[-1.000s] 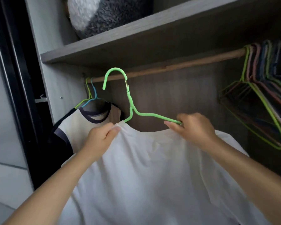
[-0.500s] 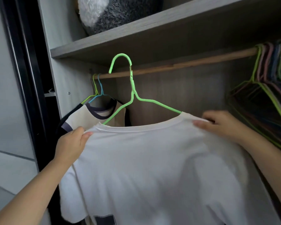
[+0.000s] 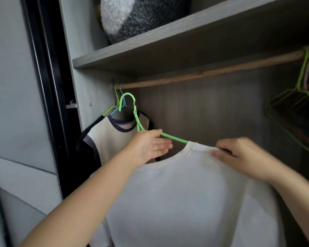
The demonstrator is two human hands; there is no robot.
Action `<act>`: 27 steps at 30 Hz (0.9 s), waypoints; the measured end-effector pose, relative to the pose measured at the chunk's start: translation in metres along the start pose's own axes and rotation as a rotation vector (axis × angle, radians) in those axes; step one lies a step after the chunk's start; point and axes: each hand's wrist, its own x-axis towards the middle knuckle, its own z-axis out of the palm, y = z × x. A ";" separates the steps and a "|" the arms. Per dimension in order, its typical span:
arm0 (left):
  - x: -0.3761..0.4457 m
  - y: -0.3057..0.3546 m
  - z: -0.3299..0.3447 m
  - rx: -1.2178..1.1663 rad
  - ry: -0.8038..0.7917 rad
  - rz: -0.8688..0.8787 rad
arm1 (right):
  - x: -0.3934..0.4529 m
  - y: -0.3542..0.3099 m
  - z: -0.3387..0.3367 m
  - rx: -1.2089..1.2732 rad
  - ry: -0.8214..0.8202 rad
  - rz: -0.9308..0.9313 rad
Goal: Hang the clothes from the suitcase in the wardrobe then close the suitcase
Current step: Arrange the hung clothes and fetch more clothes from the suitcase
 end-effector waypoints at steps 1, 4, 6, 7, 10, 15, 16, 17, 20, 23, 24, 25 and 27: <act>0.001 0.001 0.001 -0.115 -0.022 -0.054 | -0.001 0.002 -0.002 0.037 -0.057 -0.009; 0.004 -0.004 0.008 -0.219 -0.054 -0.162 | -0.008 0.012 -0.013 0.203 -0.226 0.023; 0.006 -0.008 0.013 -0.228 -0.097 -0.214 | -0.013 0.019 -0.017 0.275 -0.194 0.061; 0.007 -0.010 0.013 -0.219 -0.111 -0.233 | -0.014 0.021 -0.018 0.275 -0.146 0.086; 0.013 -0.009 0.012 -0.118 -0.120 -0.270 | -0.002 0.036 -0.010 0.276 -0.075 0.158; 0.017 0.002 0.000 0.003 -0.065 -0.371 | 0.047 0.047 0.017 0.199 0.002 0.250; 0.018 0.006 -0.004 0.044 -0.056 -0.378 | 0.061 0.048 0.024 0.168 0.038 0.264; 0.020 0.010 -0.009 0.086 -0.032 -0.362 | 0.075 0.045 0.029 0.142 0.077 0.265; 0.030 0.023 -0.026 0.185 0.105 -0.231 | 0.112 0.032 0.040 0.085 0.200 0.242; 0.045 0.034 -0.047 0.289 0.231 -0.117 | 0.143 0.015 0.043 -0.058 0.268 0.198; 0.054 0.041 -0.057 0.319 0.267 -0.075 | 0.158 0.007 0.043 -0.127 0.290 0.170; 0.062 0.044 -0.062 0.350 0.303 -0.048 | 0.165 0.002 0.043 -0.196 0.297 0.165; 0.080 0.058 -0.075 0.419 0.386 0.047 | 0.186 -0.011 0.044 -0.316 0.309 0.152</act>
